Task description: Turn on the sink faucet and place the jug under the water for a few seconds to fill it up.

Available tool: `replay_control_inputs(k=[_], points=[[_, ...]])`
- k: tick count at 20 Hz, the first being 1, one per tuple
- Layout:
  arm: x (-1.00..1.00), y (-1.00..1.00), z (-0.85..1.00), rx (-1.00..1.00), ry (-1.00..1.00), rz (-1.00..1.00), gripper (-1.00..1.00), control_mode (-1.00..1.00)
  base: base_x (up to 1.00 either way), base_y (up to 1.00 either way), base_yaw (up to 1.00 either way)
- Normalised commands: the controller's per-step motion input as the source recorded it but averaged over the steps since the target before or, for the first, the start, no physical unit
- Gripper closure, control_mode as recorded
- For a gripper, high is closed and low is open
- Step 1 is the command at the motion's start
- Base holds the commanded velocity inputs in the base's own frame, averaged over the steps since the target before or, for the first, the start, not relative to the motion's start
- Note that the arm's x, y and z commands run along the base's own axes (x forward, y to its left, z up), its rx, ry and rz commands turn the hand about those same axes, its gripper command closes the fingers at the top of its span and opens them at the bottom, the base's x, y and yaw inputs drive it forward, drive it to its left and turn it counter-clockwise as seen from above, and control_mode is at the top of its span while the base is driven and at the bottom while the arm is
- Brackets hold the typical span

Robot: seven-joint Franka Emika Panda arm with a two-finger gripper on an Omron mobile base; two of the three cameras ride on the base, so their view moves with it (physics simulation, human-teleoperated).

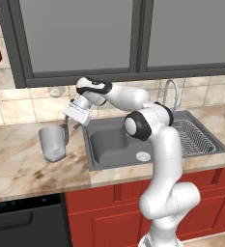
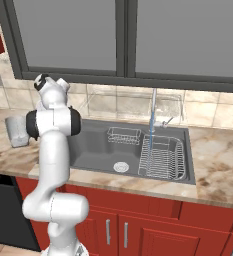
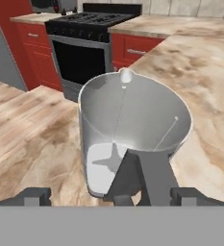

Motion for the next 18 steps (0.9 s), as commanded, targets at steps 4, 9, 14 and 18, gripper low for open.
replay_control_inputs(k=[4,9,14,18], points=[[-0.09,0.0,0.0,0.0,-0.11,0.0,-1.0,-1.0,0.0,0.0,0.0],[0.0,0.0,0.0,0.0,-0.07,0.0,-1.0,-1.0,0.0,0.0,0.0],[0.0,0.0,-0.29,0.0,-0.01,0.0,-1.0,-1.0,0.0,0.0,0.0],[0.0,0.0,-0.37,0.0,0.0,0.0,-1.0,-1.0,0.0,0.0,0.0]])
